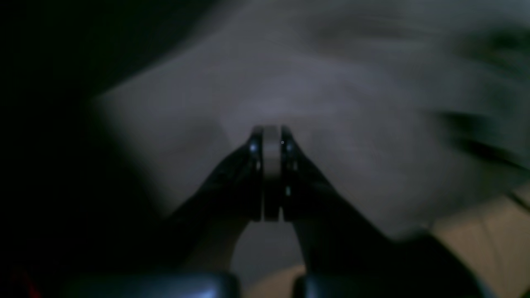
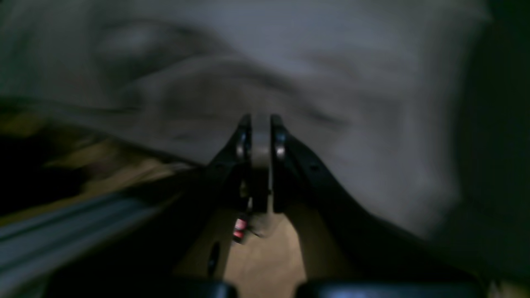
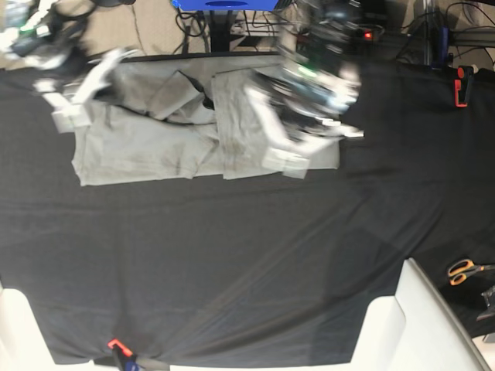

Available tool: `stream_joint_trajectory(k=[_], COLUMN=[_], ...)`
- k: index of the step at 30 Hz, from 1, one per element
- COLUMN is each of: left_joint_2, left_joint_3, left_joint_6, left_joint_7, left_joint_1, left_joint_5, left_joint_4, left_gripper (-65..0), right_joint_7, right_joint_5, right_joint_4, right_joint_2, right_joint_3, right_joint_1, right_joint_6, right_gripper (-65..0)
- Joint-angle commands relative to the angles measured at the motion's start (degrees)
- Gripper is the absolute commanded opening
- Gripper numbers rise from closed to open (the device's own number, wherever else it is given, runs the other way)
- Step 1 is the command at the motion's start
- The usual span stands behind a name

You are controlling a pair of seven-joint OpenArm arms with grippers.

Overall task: Fold the T-shirt properly
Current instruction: 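Release the fold and raise the left gripper away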

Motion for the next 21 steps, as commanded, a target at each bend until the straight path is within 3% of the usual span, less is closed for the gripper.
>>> stream_joint_trajectory(k=[1, 6, 10, 13, 17, 19, 21], left_joint_2=[0.26, -1.15, -3.52, -7.74, -15.39, -19.26, -21.81], left_joint_3=[-2.14, -15.86, -28.43, -36.08, -39.07, -38.98, -38.98], left_joint_6=[0.03, 0.03, -0.06, -0.06, -0.68, -4.63, -10.35], left_joint_7=[-0.46, -0.46, -0.46, -0.46, -2.13, -8.99, -16.81], left_joint_1=[0.0, -1.41, -0.97, 1.67, 8.0, 12.57, 15.3], left_joint_5=[0.1, 0.1, -1.05, -8.78, -24.96, -33.93, -39.73], left_joint_4=[1.22, 2.8, 2.54, 2.19, -0.8, -5.02, -11.26], left_gripper=[-65.0, -65.0, -65.0, -65.0, -65.0, -65.0, -65.0], right_joint_7=[0.99, 0.82, -2.96, -3.4, -3.32, -3.32, -3.32], right_joint_5=[0.19, 0.1, 0.37, 0.37, 0.37, 0.37, 0.37], right_joint_4=[0.93, 0.76, -2.76, -5.57, -7.51, -8.21, -8.83], right_joint_2=[0.63, 1.86, -0.34, -1.74, -2.1, -2.1, -2.18], right_joint_3=[-1.98, -14.02, -15.78, -15.87, -15.87, -15.87, -15.96], right_joint_1=[0.07, 1.39, 3.68, 4.2, 4.82, 5.35, 6.05], right_joint_6=[0.05, -0.13, -0.13, -0.13, -0.13, -0.13, -0.13], right_gripper=[-65.0, -65.0, -65.0, -64.2, -51.6, -44.4, -41.9])
